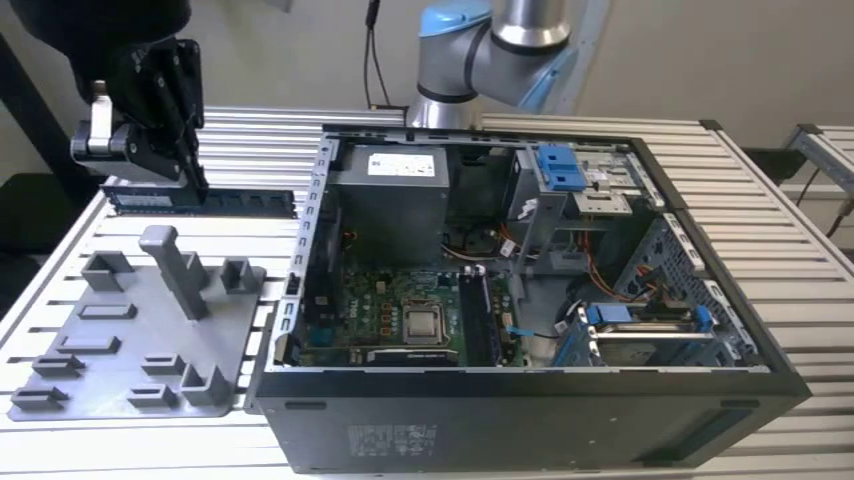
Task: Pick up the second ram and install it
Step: 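Pick up the second ram and move it above second insertion slot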
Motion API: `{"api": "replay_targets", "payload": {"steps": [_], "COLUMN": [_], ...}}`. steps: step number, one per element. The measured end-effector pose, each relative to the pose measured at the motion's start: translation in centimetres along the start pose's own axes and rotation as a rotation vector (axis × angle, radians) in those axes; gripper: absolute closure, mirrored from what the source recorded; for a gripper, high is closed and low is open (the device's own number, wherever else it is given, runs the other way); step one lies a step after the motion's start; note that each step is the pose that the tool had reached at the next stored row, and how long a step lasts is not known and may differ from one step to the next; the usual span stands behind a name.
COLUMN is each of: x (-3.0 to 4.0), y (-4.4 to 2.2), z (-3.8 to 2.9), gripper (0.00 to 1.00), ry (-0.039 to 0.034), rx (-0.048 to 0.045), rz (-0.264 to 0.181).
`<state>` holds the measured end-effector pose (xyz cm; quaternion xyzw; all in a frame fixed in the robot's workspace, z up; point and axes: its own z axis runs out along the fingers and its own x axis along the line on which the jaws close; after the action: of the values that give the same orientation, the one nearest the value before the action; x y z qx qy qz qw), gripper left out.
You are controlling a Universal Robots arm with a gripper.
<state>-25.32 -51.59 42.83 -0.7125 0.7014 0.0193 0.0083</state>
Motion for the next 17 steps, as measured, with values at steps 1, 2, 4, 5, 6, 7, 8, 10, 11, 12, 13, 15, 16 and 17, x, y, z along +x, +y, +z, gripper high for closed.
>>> {"api": "replay_targets", "payload": {"steps": [1, 2, 4, 5, 6, 7, 8, 10, 11, 12, 13, 15, 16, 17], "x": [0.0, 0.01, 0.01, 0.02, 0.02, 0.02, 0.03, 0.04, 0.04, 0.04, 0.05, 0.05, 0.06, 0.06], "y": [-0.23, -0.46, -0.9, -1.12, -1.35, -1.58, -1.82, -2.29, -2.52, -2.76, -2.99, -3.49, -3.72, -3.95], "z": [0.0, -0.01, -0.02, -0.02, -0.02, -0.03, -0.03, -0.04, -0.04, -0.05, -0.05, -0.06, -0.06, -0.07], "gripper": [0.86, 0.86, 0.86, 0.86, 0.86, 0.86, 0.86, 0.86, 0.86, 0.86, 0.86, 0.86, 0.86, 0.86], "ry": [0.0, 0.0001, 0.0001, 0.0001, 0.0001, 0.0001, 0.0001, 0.0001, 0.0001, 0.0001, 0.0, 0.0001, 0.0001, 0.0001], "rx": [0.0, 0.0, -0.0001, -0.0001, -0.0001, -0.0001, -0.0001, -0.0001, -0.0001, -0.0001, -0.0001, -0.0001, -0.0001, -0.0001], "rz": [0.0, 0.0, 0.0, 0.0, 0.0, 0.0, 0.0, 0.0, 0.0, 0.0, 0.0, 0.0, 0.0, 0.0]}}
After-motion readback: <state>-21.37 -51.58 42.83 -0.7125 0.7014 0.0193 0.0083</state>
